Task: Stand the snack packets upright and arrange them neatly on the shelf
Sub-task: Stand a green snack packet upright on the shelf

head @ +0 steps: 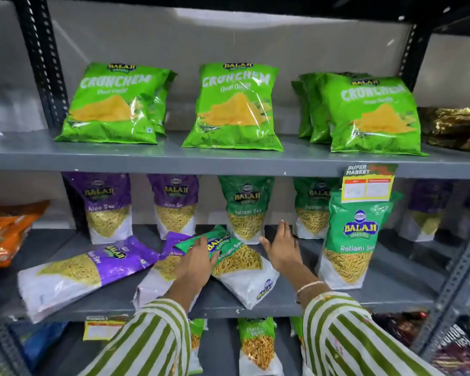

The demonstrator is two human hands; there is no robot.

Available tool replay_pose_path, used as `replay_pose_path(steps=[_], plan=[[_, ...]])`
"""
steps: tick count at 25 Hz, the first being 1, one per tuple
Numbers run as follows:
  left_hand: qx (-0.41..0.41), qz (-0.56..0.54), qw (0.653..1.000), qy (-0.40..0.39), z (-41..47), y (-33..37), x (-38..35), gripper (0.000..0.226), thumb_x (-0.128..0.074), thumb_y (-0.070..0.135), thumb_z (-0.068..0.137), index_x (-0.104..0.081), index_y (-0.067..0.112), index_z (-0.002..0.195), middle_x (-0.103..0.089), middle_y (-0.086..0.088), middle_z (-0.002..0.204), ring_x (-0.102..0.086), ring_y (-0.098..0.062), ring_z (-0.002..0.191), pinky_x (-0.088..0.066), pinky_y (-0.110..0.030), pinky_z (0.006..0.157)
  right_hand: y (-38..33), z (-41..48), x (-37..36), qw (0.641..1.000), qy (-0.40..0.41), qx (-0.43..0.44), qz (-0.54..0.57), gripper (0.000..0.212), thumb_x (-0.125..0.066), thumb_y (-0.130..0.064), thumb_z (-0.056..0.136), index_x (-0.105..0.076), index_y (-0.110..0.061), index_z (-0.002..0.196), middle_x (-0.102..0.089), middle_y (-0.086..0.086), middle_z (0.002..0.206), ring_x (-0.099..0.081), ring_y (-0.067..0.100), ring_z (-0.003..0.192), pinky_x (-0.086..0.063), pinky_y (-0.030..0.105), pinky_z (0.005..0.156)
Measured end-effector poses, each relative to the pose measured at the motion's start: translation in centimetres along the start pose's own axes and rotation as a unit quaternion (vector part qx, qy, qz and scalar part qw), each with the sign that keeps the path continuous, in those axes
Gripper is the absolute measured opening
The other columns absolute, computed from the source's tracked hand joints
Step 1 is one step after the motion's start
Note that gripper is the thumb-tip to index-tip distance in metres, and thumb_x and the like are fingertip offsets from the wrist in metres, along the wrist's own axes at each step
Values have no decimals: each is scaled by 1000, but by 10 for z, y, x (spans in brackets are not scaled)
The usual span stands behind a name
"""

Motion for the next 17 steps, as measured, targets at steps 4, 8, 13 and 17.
replay_pose_path(steps=[4, 8, 13, 17], plan=[[194, -75, 971, -116, 12, 1, -33, 60, -43, 48, 89, -53, -3, 119, -59, -23, 125, -57, -36, 115, -49, -41, 98, 24, 39, -39, 979, -170, 9, 111, 52, -42, -31, 95, -36, -3, 138, -42, 19, 142, -43, 33, 130, -34, 45, 111], [379, -374, 816, -224, 1, 3, -68, 77, -57, 46, 83, -35, -7, 134, -46, -29, 136, -50, -44, 122, -42, -51, 104, 34, 65, -79, 949, -292, 29, 118, 54, -44, -40, 93, -38, -13, 140, -39, 11, 147, -44, 31, 129, -37, 42, 108], [363, -547, 717, -235, -4, 17, -84, 10, -57, 11, 88, -56, 1, 91, -56, -13, 82, -58, -29, 77, -36, -57, 102, 53, 72, -103, 895, -420, -62, 138, 65, -78, -65, 45, -65, -20, 90, -65, 7, 123, -62, 24, 112, -47, 39, 103], [342, -553, 717, -250, -10, 9, -83, 11, -56, -2, 86, -55, 1, 76, -58, -12, 79, -56, -23, 71, -37, -56, 100, 47, 55, -98, 849, -462, -125, 226, 38, -85, -27, 59, -63, -14, 87, -68, 7, 101, -61, 25, 111, -43, 43, 107]])
Point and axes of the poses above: each hand's wrist, its own z-axis towards the middle knuckle, its own x-axis out of the back of the hand, y = z × x, the point moved 4 cm from there along z, towards the middle knuckle
